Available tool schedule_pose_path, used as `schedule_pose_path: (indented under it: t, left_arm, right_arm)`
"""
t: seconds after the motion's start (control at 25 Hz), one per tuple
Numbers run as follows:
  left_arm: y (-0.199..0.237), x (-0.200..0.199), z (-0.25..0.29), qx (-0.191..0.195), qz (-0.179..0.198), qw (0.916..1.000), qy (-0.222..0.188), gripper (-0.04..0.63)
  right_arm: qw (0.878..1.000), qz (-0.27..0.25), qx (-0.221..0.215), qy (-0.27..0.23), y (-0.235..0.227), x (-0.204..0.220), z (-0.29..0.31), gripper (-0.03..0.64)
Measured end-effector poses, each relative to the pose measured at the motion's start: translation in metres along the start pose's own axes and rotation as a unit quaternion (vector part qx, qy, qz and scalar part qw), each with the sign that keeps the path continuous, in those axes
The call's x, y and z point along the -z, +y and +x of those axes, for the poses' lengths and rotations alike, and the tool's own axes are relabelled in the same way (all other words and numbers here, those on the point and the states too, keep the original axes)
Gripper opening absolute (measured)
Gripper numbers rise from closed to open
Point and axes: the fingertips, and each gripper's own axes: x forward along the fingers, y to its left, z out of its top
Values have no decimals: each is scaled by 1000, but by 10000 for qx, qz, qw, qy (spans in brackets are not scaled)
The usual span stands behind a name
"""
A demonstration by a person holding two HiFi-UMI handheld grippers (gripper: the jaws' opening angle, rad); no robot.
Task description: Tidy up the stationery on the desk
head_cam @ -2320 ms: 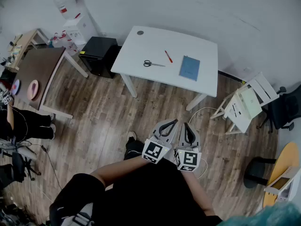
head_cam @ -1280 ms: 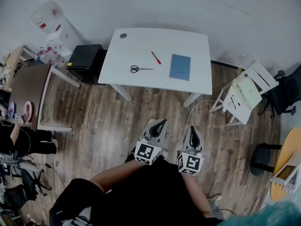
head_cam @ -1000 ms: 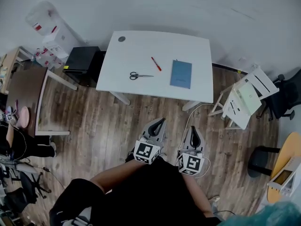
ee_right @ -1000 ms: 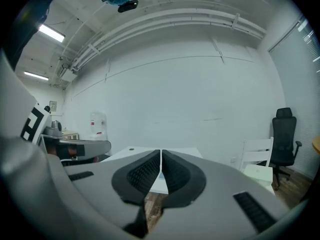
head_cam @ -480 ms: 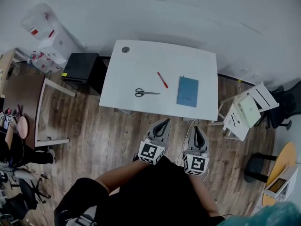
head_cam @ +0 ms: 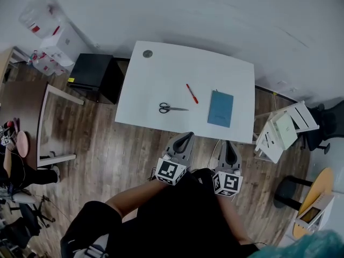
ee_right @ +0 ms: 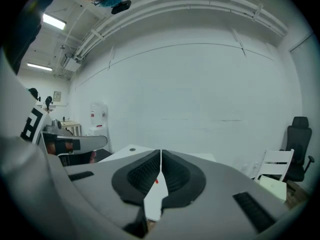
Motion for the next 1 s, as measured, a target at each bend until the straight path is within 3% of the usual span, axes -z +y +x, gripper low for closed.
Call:
schedule_pose_path:
  t: [0.32,0.64,1.0]
  left_arm:
    - [16,15,16,-119,-15,9996,238,14]
    - [21,22,48,-247,34,9986,470,14]
    - [26,35,121,-102,227,9958,882,14]
  right_arm:
    - [9997,108,85,181,-5,12,25,34]
    - [9983,368,-435,75,-3,4,60,34]
    - [9967,661,-335,325,-58,18,103,34]
